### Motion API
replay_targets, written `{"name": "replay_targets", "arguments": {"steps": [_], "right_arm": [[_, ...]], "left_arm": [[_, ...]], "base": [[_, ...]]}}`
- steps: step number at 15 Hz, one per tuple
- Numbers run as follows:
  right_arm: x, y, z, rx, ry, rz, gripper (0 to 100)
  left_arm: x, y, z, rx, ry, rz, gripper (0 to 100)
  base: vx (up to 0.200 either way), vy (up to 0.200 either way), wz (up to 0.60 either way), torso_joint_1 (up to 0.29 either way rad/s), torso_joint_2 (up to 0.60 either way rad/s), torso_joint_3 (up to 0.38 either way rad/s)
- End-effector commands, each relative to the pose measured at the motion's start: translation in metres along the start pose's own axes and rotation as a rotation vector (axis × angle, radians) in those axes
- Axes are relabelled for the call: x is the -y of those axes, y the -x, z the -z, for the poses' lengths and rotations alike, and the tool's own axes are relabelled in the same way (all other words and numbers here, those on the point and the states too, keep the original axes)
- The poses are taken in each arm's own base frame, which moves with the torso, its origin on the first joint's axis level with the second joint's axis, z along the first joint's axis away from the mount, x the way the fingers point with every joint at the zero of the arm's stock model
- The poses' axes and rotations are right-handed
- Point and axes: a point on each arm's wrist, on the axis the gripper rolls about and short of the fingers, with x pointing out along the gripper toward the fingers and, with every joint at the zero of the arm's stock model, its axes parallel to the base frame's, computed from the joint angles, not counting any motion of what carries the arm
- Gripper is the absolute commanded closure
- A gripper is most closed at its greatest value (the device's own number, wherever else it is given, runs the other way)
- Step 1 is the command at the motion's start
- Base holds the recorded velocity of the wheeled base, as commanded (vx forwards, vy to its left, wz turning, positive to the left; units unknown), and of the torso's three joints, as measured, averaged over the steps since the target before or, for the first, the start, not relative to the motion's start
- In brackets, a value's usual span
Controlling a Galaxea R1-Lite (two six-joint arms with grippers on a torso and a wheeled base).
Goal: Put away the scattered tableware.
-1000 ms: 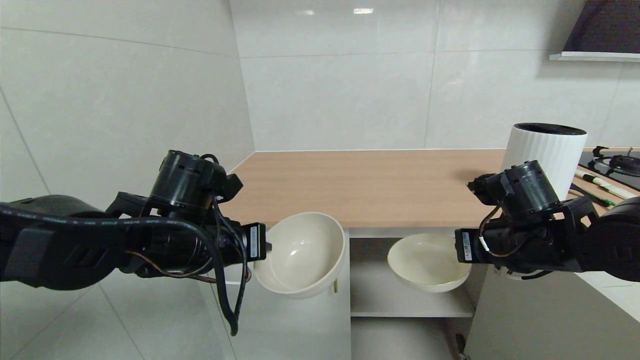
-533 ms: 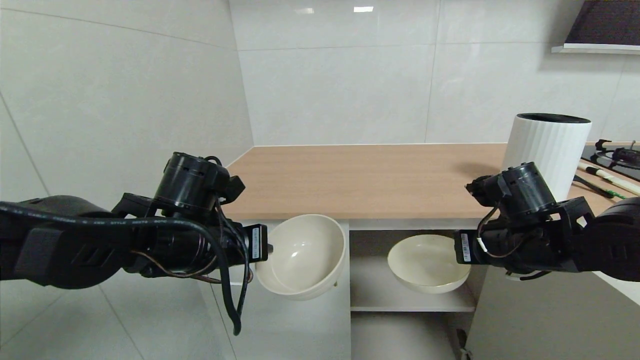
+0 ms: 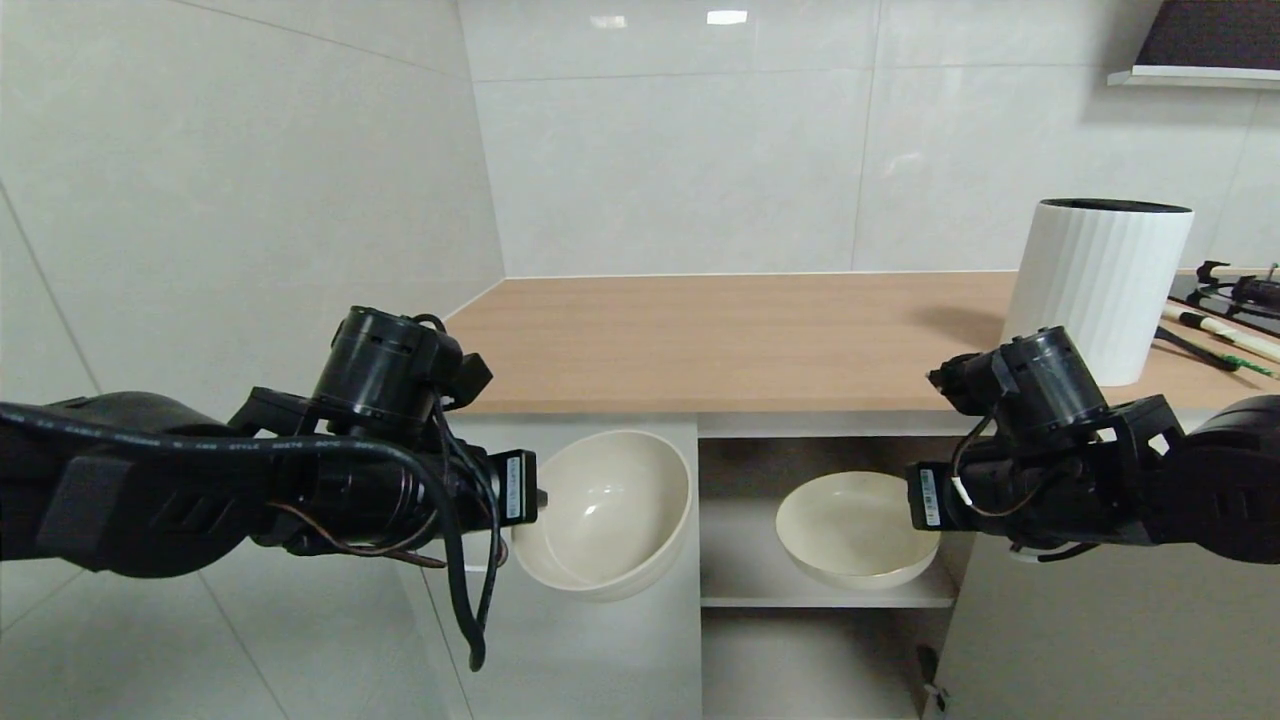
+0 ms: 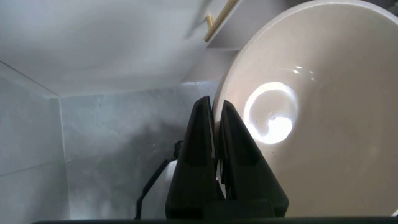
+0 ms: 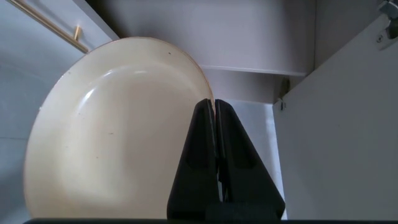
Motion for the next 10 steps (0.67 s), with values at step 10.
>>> {"name": "replay_targets", "arguments": {"steps": [10], "right_arm": [[0.0001,-0.0032,0.0014,-0.009,0.009,0.005,100]], "left_arm": [[-0.0001,-0.0005,0.0001,-0.001,0.002,-0.001,100]], "base": [[0.000,0.000,0.00,-0.047,0.13,0.086]]}}
